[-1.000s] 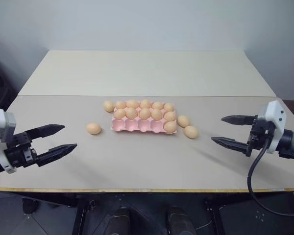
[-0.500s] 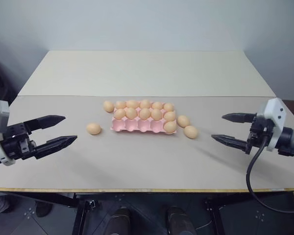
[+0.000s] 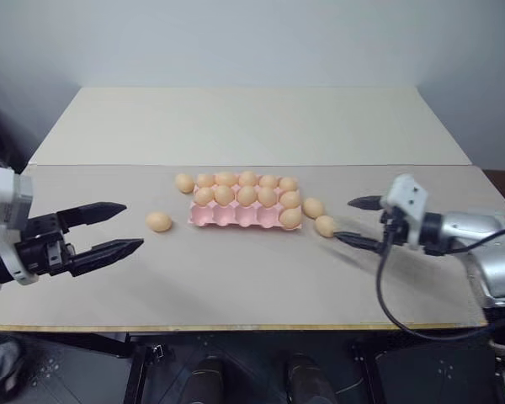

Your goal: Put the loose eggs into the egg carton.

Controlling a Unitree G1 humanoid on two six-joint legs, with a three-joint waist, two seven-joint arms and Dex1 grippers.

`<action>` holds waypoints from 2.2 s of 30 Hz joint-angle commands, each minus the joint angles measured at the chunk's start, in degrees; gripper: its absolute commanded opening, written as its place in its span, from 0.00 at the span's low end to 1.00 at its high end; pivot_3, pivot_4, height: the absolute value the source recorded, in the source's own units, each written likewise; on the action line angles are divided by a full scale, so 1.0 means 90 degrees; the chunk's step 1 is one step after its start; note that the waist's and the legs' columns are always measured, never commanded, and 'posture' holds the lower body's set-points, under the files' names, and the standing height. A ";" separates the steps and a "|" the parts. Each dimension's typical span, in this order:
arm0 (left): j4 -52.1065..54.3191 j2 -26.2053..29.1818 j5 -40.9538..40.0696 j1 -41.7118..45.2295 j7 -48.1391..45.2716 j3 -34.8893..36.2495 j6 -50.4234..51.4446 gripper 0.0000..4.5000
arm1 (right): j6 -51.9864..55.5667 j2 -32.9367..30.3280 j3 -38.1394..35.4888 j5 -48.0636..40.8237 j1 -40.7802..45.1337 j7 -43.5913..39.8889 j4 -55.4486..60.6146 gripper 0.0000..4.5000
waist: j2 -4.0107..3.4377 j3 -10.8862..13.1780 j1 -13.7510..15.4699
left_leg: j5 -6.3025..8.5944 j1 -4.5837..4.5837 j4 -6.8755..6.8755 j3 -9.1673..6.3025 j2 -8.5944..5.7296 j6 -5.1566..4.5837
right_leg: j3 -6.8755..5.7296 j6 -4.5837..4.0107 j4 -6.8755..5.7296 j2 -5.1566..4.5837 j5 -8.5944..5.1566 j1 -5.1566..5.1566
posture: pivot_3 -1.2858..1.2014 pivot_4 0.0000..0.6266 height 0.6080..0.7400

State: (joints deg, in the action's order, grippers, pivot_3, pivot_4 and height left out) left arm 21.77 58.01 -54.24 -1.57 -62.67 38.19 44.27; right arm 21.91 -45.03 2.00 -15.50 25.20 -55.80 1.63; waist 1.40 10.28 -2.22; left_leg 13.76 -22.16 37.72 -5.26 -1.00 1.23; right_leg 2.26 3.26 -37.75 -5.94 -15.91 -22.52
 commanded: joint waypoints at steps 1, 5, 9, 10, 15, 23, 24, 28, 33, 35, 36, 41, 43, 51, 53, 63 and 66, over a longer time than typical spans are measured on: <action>0.0077 0.0117 -0.0096 0.0081 -0.0040 0.0108 -0.0001 0.99 | -0.0276 0.0215 0.0216 0.0526 0.0377 0.0379 -0.0558 1.00 | 0.0000 0.0000 -0.0007 | 0.0000 -0.0003 0.0000 0.0000 0.0000 0.0000 | 0.0000 0.0000 -0.0001 0.0000 0.0000 -0.0005 | 0.52 0.24 1.00; 0.0133 0.0146 -0.0025 0.0001 -0.0063 0.0130 -0.0007 0.99 | -0.0592 0.0512 0.0497 0.0960 0.0628 0.0562 -0.1224 1.00 | 0.0000 0.0000 -0.0010 | 0.0000 -0.0008 0.0000 0.0000 -0.0001 0.0000 | 0.0001 0.0000 -0.0002 0.0000 0.0000 -0.0011 | 0.52 0.24 1.00; 0.0155 0.0133 -0.0019 -0.0010 -0.0037 0.0110 -0.0020 1.00 | -0.0602 0.0703 0.0512 0.1003 0.0758 0.0530 -0.1516 0.86 | -0.0001 0.0001 -0.0019 | 0.0000 -0.0008 0.0000 0.0000 -0.0001 0.0000 | 0.0004 0.0000 -0.0011 0.0000 0.0000 -0.0016 | 0.52 0.24 1.00; 0.0149 0.0133 -0.0012 -0.0005 -0.0033 0.0103 -0.0029 1.00 | -0.0648 0.0718 0.0499 0.0992 0.0745 0.0490 -0.1512 0.79 | -0.0002 0.0001 -0.0019 | 0.0000 -0.0009 0.0000 0.0000 -0.0001 0.0000 | 0.0004 0.0000 -0.0013 0.0000 0.0000 -0.0019 | 0.52 0.24 1.00; 0.0132 0.0122 0.0039 0.0018 -0.0028 0.0061 -0.0087 1.00 | -0.0441 0.0658 0.0260 0.0809 0.0576 0.0472 -0.1025 0.43 | -0.0002 0.0001 -0.0024 | 0.0000 -0.0009 0.0000 0.0000 -0.0001 0.0000 | 0.0005 0.0000 -0.0015 0.0000 0.0000 -0.0019 | 0.52 0.24 1.00; 0.0097 0.0079 -0.0103 0.0129 0.0061 0.0126 -0.0079 1.00 | 0.0866 0.0426 -0.0046 0.0023 0.0728 0.0444 0.1137 0.39 | -0.0007 0.0004 -0.0066 | 0.0000 -0.0023 0.0003 -0.0001 -0.0001 0.0000 | 0.0011 0.0000 -0.0028 0.0002 0.0000 -0.0044 | 0.52 0.24 1.00; 0.0085 0.0077 -0.0102 0.0175 0.0073 0.0077 -0.0088 1.00 | 0.0890 0.0638 0.0174 0.0130 0.0942 0.0565 0.1058 0.39 | -0.0006 0.0004 -0.0101 | 0.0000 -0.0019 0.0002 -0.0001 0.0002 0.0000 | 0.0016 -0.0001 -0.0030 0.0008 0.0001 -0.0044 | 0.52 0.24 1.00; 0.0049 0.0049 -0.0077 0.0301 0.0079 -0.0053 -0.0097 1.00 | 0.0858 0.1445 0.0907 0.0678 0.1614 0.1027 0.0415 0.39 | -0.0007 0.0004 -0.0159 | 0.0000 -0.0002 -0.0007 0.0000 0.0019 0.0000 | 0.0018 -0.0004 -0.0030 0.0029 0.0002 -0.0036 | 0.52 0.24 1.00; 0.0049 0.0022 -0.0022 0.0307 0.0061 -0.0094 -0.0128 1.00 | 0.0814 0.2205 0.1631 0.1240 0.2038 0.1377 -0.0236 0.39 | -0.0007 0.0004 -0.0139 | -0.0003 -0.0057 -0.0001 -0.0001 0.0013 0.0005 | 0.0019 -0.0007 -0.0031 0.0022 0.0004 -0.0088 | 0.52 0.24 1.00; 0.0057 0.0020 -0.0001 0.0294 0.0063 -0.0100 -0.0137 1.00 | 0.0844 0.2287 0.1818 0.1399 0.2076 0.1370 -0.0350 0.39 | -0.0007 0.0004 -0.0129 | -0.0004 -0.0070 0.0002 -0.0001 0.0012 0.0007 | 0.0019 -0.0008 -0.0033 0.0020 0.0004 -0.0100 | 0.52 0.24 1.00; 0.0060 0.0018 0.0009 0.0282 0.0062 -0.0098 -0.0142 1.00 | 0.0881 0.2309 0.1876 0.1450 0.2086 0.1365 -0.0383 0.39 | -0.0007 0.0004 -0.0125 | -0.0006 -0.0073 0.0003 -0.0001 0.0012 0.0010 | 0.0018 -0.0008 -0.0034 0.0020 0.0004 -0.0102 | 0.52 0.24 1.00; 0.0068 0.0007 0.0036 0.0199 0.0044 -0.0029 -0.0165 1.00 | 0.1073 0.2481 0.1721 0.1381 0.2066 0.1471 -0.0198 0.66 | -0.0007 0.0004 -0.0125 | -0.0007 -0.0068 0.0002 -0.0001 0.0012 0.0012 | 0.0018 -0.0009 -0.0040 0.0022 0.0005 -0.0102 | 0.52 0.24 1.00; 0.0064 0.0009 0.0044 0.0188 0.0049 -0.0027 -0.0180 1.00 | 0.1165 0.2505 0.1529 0.1279 0.2110 0.1515 -0.0018 0.83 | -0.0008 0.0004 -0.0133 | -0.0007 -0.0068 0.0002 -0.0002 0.0013 0.0012 | 0.0018 -0.0009 -0.0039 0.0022 0.0005 -0.0103 | 0.52 0.24 1.00; -0.0130 0.0034 0.0173 0.0179 -0.0036 0.0002 -0.0273 1.00 | 0.1727 0.1563 0.0187 0.0346 0.1579 0.1009 0.1635 1.00 | -0.0008 0.0005 -0.0061 | -0.0007 -0.0075 0.0002 -0.0002 0.0013 0.0012 | 0.0017 -0.0009 -0.0036 0.0021 0.0005 -0.0107 | 0.52 0.24 1.00; -0.0285 0.0054 0.0250 0.0119 -0.0100 0.0070 -0.0288 1.00 | 0.1761 0.1039 -0.0374 -0.0034 0.1070 0.0688 0.2107 1.00 | -0.0008 0.0005 -0.0002 | -0.0006 -0.0075 0.0002 -0.0002 0.0012 0.0011 | 0.0013 -0.0009 -0.0031 0.0021 0.0005 -0.0101 | 0.52 0.24 1.00; -0.0570 0.0045 0.0447 -0.0278 -0.0318 0.0337 -0.0353 1.00 | 0.1205 -0.0401 -0.2100 -0.0687 -0.1457 -0.0051 0.2757 1.00 | -0.0007 0.0004 -0.0054 | -0.0003 -0.0035 0.0001 0.0005 0.0015 0.0005 | 0.0018 -0.0009 -0.0032 0.0023 0.0004 -0.0061 | 0.52 0.24 1.00; -0.0542 0.0058 0.0402 -0.0219 -0.0279 0.0302 -0.0315 1.00 | 0.1114 -0.0352 -0.1863 -0.0593 -0.1312 0.0190 0.2580 1.00 | -0.0008 0.0004 -0.0062 | -0.0003 -0.0024 0.0001 0.0012 0.0018 0.0005 | 0.0024 -0.0009 -0.0034 0.0025 0.0004 -0.0055 | 0.52 0.24 1.00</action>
State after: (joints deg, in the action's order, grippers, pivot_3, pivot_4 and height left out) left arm 15.96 58.06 -50.26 -4.17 -65.02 39.24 42.11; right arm 33.85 -48.04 -14.44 -20.96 11.75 -55.30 24.10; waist 1.33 10.31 -2.77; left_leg 13.73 -22.36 37.72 -5.14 -0.84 1.27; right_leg 2.48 3.18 -38.06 -5.71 -15.87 -23.01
